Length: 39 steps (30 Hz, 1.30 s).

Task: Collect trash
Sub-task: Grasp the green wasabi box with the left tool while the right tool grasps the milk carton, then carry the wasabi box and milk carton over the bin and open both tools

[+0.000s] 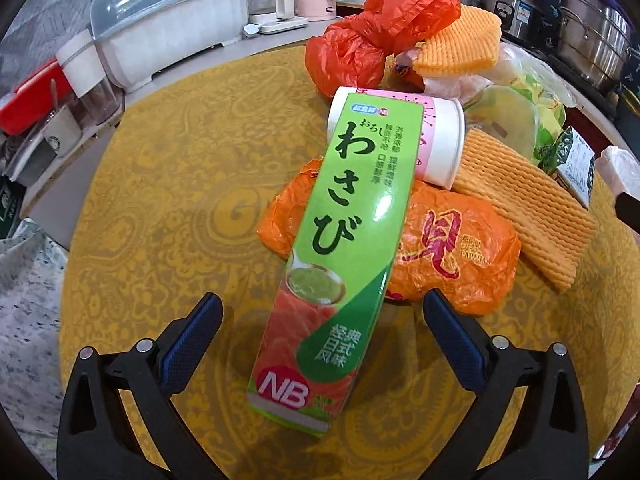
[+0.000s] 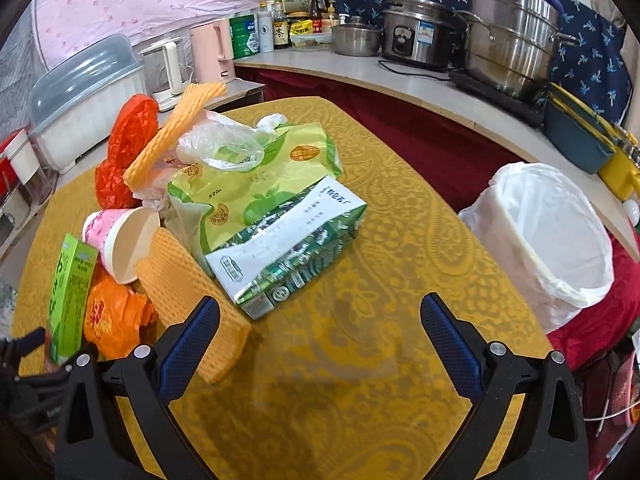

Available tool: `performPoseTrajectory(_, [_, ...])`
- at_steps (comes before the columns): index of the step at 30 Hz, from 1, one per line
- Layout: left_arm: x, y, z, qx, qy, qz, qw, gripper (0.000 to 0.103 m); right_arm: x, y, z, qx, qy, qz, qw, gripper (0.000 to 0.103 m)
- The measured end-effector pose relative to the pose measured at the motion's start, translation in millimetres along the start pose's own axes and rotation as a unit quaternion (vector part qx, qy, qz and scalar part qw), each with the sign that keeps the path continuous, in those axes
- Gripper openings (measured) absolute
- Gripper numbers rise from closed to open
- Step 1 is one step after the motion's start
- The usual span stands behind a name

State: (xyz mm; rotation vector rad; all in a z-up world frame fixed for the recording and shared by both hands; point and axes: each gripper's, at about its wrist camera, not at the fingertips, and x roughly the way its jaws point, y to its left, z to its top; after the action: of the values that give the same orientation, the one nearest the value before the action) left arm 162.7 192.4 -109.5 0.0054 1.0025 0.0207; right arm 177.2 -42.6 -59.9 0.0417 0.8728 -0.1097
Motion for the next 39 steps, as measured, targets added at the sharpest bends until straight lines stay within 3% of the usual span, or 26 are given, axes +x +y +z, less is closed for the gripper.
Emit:
performPoseTrajectory(5, [-1,0,3,-0.005,-0.006,-0.026,0.9996,0.087,19,14,13,0.023,0.006,0.003,1.000,0.096])
performPoseTrajectory(9, [0,-2,3,-0.008,0.000,-0.043,0.9991,0.066,34,25,22,0.044,0.008,0.000,0.999,0.096])
performPoseTrajectory(15, [2,2,1,-0.013,0.003,-0.052,0.9986,0.049,53,41,30,0.062,0.001,-0.034,0.997,0.096])
performPoseTrajectory(19, [4,6,3,-0.021,0.005,-0.056,0.9982,0.047,66,44,26,0.065,0.007,-0.058,0.996,0.096])
performPoseTrajectory(21, [3,5,3,-0.022,0.007,-0.057,0.9981,0.041,71,41,22,0.068,0.012,-0.062,0.996,0.095])
performPoseTrajectory(26, [1,4,3,-0.027,0.009,-0.060,0.9978,0.037,78,30,15,0.078,0.024,-0.051,0.995,0.076])
performPoseTrajectory(30, [-3,5,0,-0.033,0.010,-0.059,0.9976,0.037,71,19,10,0.080,0.021,-0.043,0.996,0.069])
performPoseTrajectory(35, [-16,4,-4,-0.035,0.003,-0.057,0.9978,0.037,56,-2,4,0.082,0.019,-0.037,0.996,0.053])
performPoseTrajectory(39, [-29,0,-6,-0.034,-0.004,-0.059,0.9977,0.037,46,-20,-1,0.093,0.023,-0.026,0.995,0.050])
